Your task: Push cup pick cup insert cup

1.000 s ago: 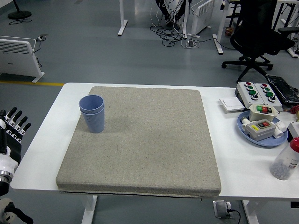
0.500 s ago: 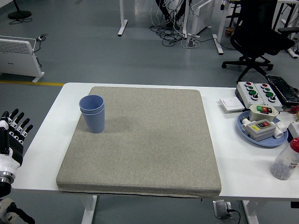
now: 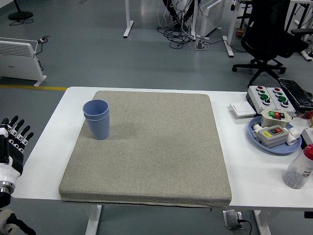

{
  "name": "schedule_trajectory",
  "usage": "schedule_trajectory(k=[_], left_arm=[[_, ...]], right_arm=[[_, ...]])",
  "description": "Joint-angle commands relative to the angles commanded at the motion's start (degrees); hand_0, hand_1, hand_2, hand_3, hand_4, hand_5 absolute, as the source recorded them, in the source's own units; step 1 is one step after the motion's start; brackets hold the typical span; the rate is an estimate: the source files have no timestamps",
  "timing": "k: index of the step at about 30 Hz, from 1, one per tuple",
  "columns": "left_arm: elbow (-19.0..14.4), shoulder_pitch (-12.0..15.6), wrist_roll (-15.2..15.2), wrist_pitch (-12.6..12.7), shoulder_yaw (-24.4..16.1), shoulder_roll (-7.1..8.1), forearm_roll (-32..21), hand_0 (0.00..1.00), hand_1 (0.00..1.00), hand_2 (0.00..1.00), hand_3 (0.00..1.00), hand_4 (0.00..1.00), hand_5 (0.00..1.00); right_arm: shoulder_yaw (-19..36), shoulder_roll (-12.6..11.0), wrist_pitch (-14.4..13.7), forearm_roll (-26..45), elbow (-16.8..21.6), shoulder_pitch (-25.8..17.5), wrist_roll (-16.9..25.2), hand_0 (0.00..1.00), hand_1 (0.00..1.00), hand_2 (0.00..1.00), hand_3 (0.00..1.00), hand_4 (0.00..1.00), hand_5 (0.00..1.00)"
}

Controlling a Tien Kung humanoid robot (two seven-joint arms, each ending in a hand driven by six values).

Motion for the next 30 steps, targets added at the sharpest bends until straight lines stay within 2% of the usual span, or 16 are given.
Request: schedule_trajectory(k=[1, 10, 30], left_arm=[[0.01, -0.01, 0.31, -0.46, -0.1, 0.03, 0.28, 0.82, 0.861, 0.889, 0.866, 0.642, 0.998], [0.04, -0.24, 1.69, -1.61, 0.31, 0.11, 1.29, 0.82, 0.857, 0.884, 0.855, 0.641, 0.998], [0.14, 0.19, 2.15, -1.25, 0.32, 0.26, 1.34, 0.816, 0.856, 0.886, 0.861, 0.641, 0.998]], right_arm=[[0.08, 0.01, 0.03, -0.03, 0.02, 0.03, -0.01, 0.701, 0.61, 0.648, 0.581, 0.124, 0.471], [0.07, 0.17, 0.35, -0.02, 0.23, 0.03, -0.17, 0.701, 0.611, 0.649, 0.581, 0.124, 0.472], [-0.29, 0.19, 0.3, -0.83, 0.43, -0.34, -0.18, 0.7, 0.611, 0.649, 0.581, 0.125, 0.474]])
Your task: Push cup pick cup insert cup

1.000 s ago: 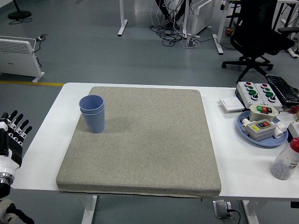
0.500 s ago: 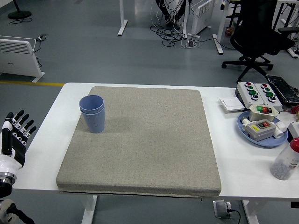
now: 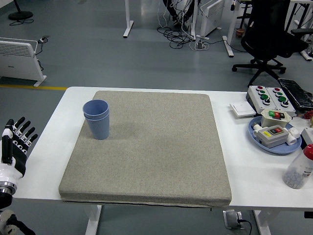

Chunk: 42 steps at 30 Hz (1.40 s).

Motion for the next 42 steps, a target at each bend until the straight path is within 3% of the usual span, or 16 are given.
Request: schedule_trajectory(k=[13, 20, 42], left_arm=[[0.18, -0.32, 0.04, 0.07, 0.27, -0.28, -0.09, 0.811, 0.854, 0.883, 0.864, 0.638, 0.998], [1.53, -0.66, 0.41, 0.27, -0.29, -0.74, -0.21, 0.8, 0.842, 0.878, 0.925, 0.633, 0.998], [1.96, -0.92, 0.88, -0.1, -1.05, -0.8, -0.02, 0.793, 0.835, 0.875, 0.928, 0.635, 0.998]], right_arm=[[1.65, -0.15, -0.04, -1.4, 0.2, 0.16, 0.04, 0.7, 0.611, 0.649, 0.582, 0.125, 0.475], [2.29, -0.07, -0.01, -1.5, 0.17, 0.44, -0.05, 0.7, 0.608, 0.649, 0.582, 0.124, 0.474], [2.49, -0.06, 0.02, -1.46, 0.12, 0.98, -0.15, 0.7, 0.608, 0.649, 0.584, 0.125, 0.472]])
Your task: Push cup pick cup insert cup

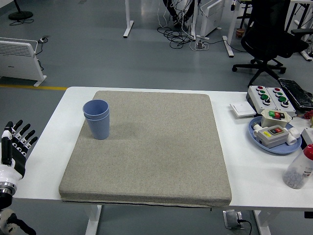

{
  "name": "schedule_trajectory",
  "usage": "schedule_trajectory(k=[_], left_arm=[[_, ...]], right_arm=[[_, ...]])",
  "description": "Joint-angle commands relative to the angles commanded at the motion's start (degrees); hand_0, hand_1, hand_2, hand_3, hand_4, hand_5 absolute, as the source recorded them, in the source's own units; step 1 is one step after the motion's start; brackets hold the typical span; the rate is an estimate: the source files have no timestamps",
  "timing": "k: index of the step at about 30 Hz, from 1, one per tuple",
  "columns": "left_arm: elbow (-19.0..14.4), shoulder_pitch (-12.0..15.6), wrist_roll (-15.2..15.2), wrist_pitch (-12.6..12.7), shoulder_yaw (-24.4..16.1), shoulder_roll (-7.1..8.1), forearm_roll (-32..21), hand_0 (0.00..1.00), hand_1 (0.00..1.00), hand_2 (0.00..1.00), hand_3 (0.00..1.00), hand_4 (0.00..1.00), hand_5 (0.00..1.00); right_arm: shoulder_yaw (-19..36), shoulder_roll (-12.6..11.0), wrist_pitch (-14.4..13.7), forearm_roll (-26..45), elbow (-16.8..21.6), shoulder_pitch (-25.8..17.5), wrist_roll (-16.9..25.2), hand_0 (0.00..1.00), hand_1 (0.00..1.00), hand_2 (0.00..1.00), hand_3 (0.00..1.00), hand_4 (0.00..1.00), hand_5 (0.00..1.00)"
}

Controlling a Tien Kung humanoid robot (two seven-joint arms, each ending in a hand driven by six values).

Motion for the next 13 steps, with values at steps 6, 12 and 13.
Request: schedule_trajectory(k=[6, 12, 13], left_arm=[[0.11, 0.01, 0.04, -0.02, 0.09, -0.03, -0.05, 0.792, 0.833, 0.873, 0.928, 0.641, 0.998], [0.13, 0.2, 0.0, 0.11, -0.28, 0.03, -0.09, 0.792, 0.831, 0.873, 0.928, 0.643, 0.998], [0.12, 0.22, 0.0, 0.1, -0.29, 0.05, -0.09, 0.792, 0.831, 0.873, 0.928, 0.643, 0.998]], right_arm=[[-0.01, -0.02, -0.01, 0.03, -0.03, 0.04, 0.04, 0.7, 0.609, 0.649, 0.585, 0.126, 0.472], [-0.02, 0.02, 0.0, 0.14, -0.02, 0.01, -0.02, 0.7, 0.608, 0.649, 0.585, 0.125, 0.471], [0.0, 0.02, 0.0, 0.14, -0.02, 0.0, -0.02, 0.7, 0.608, 0.649, 0.585, 0.125, 0.471]])
